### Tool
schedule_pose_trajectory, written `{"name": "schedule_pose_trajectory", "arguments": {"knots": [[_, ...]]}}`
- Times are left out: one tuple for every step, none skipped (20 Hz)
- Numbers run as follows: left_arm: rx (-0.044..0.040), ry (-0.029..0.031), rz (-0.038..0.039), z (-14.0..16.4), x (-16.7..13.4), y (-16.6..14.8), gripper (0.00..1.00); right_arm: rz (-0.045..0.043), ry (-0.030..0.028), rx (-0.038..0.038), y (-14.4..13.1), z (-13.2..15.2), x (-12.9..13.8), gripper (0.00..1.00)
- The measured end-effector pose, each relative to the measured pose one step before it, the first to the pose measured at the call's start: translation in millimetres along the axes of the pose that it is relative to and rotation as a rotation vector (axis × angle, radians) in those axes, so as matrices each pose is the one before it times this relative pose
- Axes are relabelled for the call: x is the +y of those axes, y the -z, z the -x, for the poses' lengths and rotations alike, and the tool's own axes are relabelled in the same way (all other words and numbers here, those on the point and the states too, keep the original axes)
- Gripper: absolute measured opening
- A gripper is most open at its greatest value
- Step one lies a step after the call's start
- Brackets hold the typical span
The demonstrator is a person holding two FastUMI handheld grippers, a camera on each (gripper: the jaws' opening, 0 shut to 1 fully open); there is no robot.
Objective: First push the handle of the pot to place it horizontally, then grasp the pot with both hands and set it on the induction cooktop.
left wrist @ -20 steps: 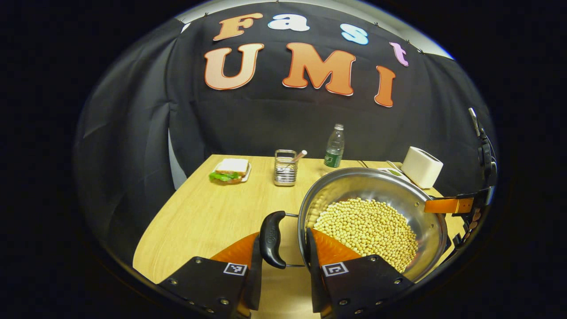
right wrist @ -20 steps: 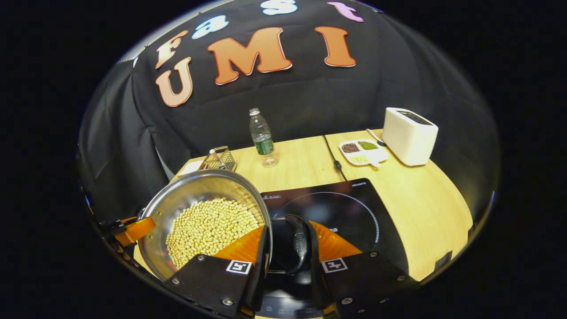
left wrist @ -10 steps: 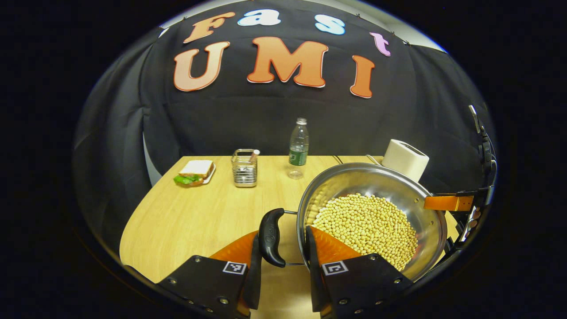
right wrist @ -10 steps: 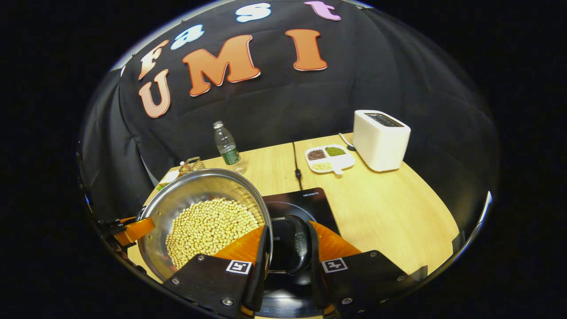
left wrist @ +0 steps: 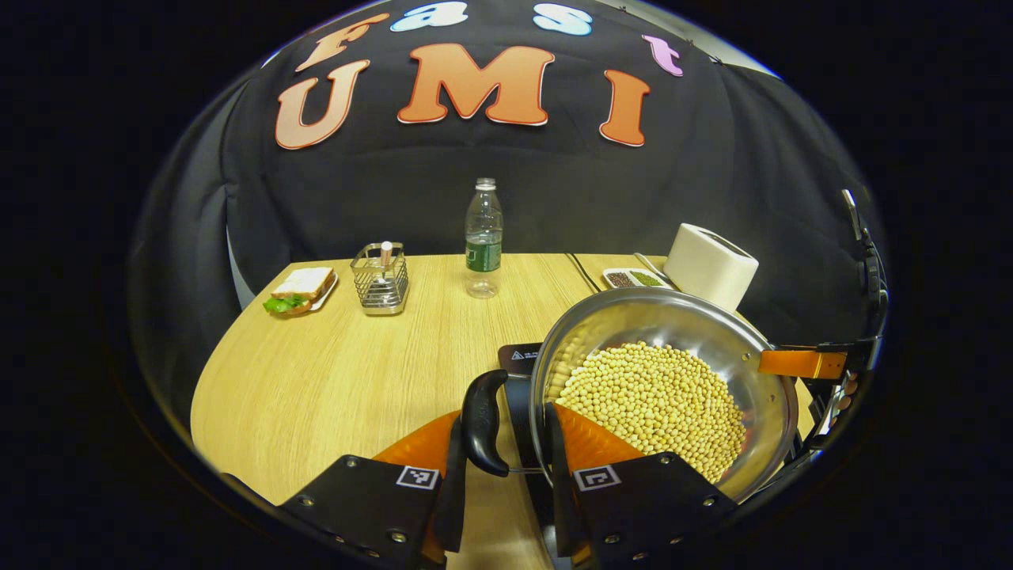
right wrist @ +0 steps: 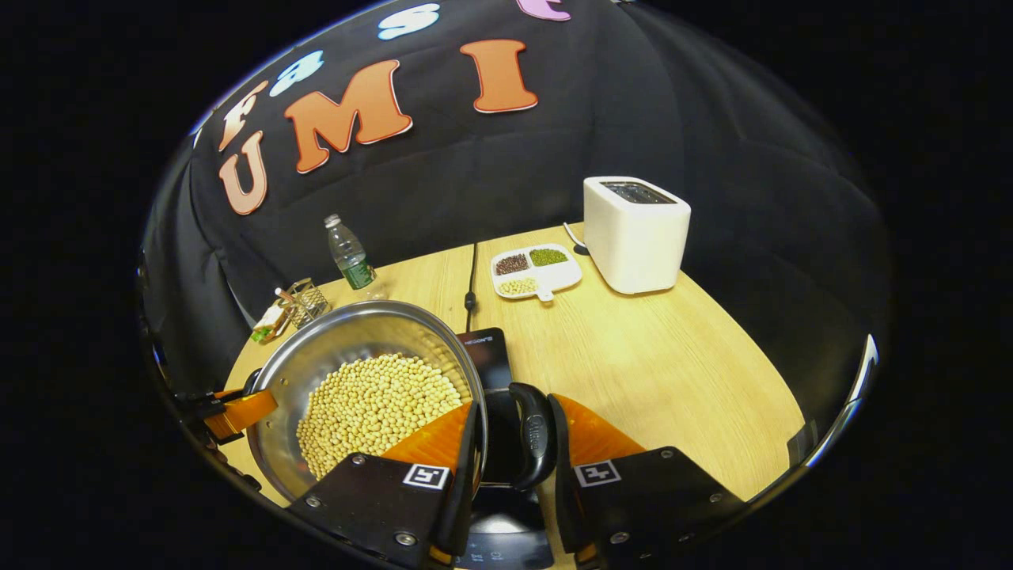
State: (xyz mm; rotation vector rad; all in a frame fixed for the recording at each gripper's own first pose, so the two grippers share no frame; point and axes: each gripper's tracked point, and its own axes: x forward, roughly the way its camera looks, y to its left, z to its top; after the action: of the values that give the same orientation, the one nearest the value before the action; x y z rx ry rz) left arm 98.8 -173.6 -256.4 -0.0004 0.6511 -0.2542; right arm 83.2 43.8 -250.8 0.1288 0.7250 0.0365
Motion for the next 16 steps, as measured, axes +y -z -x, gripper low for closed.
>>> {"name": "schedule_pose_trajectory", "arguments": {"knots": [[-0.00088, 0.00066, 0.00067, -0.52, -1.02, 0.98, 0.47, -0.00368, -0.00177, 0.00588, 1.88, -0.91, -3.40, 0.43], [-0.00384, -0.00284, 0.00079, -1.70, -1.24, -2.27, 0.46, -0.00025, -0.00403, 0.00648, 0.93, -1.59, -2.34, 0.44], [-0.00115, -0.00710, -0.00467, -0.55, -1.33, -1.03, 0.47, 0.00318, -0.00678, -0.00418, 0.80, -0.02, -0.96, 0.45], [-0.00409, -0.00338, -0.00132, -0.23, -0.41, -0.33, 0.47, 0.01191, -0.00599, -0.00152, 0.82, -1.03, -0.17, 0.45], [0.00223, -0.00671, 0.00647, 2.75, -2.42, 0.48, 0.48, 0.00328, -0.00949, -0.01244, -1.22, 1.39, -0.89, 0.50], [-0.02521, -0.01888, -0.00596, 5.84, 2.39, -5.35, 0.52, -0.01049, -0.01843, -0.01757, -3.59, 4.01, 3.33, 0.53], [-0.04748, -0.01326, -0.00693, 7.99, 1.84, -13.05, 0.56, -0.01264, -0.00550, -0.02784, -5.98, 3.25, 0.15, 0.58], [-0.05360, -0.02330, -0.01774, 11.00, 2.70, -16.83, 0.59, -0.00588, 0.00146, -0.03709, -8.58, 6.52, -1.08, 0.60], [-0.06336, -0.03179, -0.02761, 11.72, 6.15, -21.75, 0.64, 0.00968, 0.00089, -0.04315, -11.47, 8.14, -0.94, 0.68], [-0.06908, -0.03573, -0.02855, 14.14, 8.33, -24.22, 0.80, 0.02029, 0.00781, -0.04520, -12.21, 9.18, -1.69, 0.75], [-0.06126, -0.02569, -0.02033, 12.56, 5.73, -21.05, 0.87, 0.02450, 0.00785, -0.04388, -13.63, 9.88, -0.88, 0.91], [-0.05619, -0.01646, -0.00463, 12.05, 5.00, -22.07, 0.88, 0.01870, 0.00337, -0.04597, -15.29, 11.23, -0.83, 0.95], [-0.04004, -0.00815, 0.01176, 12.92, 3.24, -20.92, 0.89, 0.01305, -0.00478, -0.04203, -17.28, 12.10, 2.31, 0.96], [-0.02746, -0.00451, 0.02673, 10.65, 3.29, -16.44, 0.88, 0.00583, -0.00194, -0.04111, -17.23, 11.49, 1.14, 0.96], [-0.02162, -0.00296, 0.03073, 9.54, 3.49, -16.13, 0.88, 0.00512, -0.00029, -0.03972, -18.16, 13.78, 0.11, 0.95], [-0.01699, -0.00809, 0.02783, 8.07, 7.57, -15.77, 0.88, 0.00557, -0.00198, -0.03703, -18.14, 12.77, 0.15, 0.95]]}}
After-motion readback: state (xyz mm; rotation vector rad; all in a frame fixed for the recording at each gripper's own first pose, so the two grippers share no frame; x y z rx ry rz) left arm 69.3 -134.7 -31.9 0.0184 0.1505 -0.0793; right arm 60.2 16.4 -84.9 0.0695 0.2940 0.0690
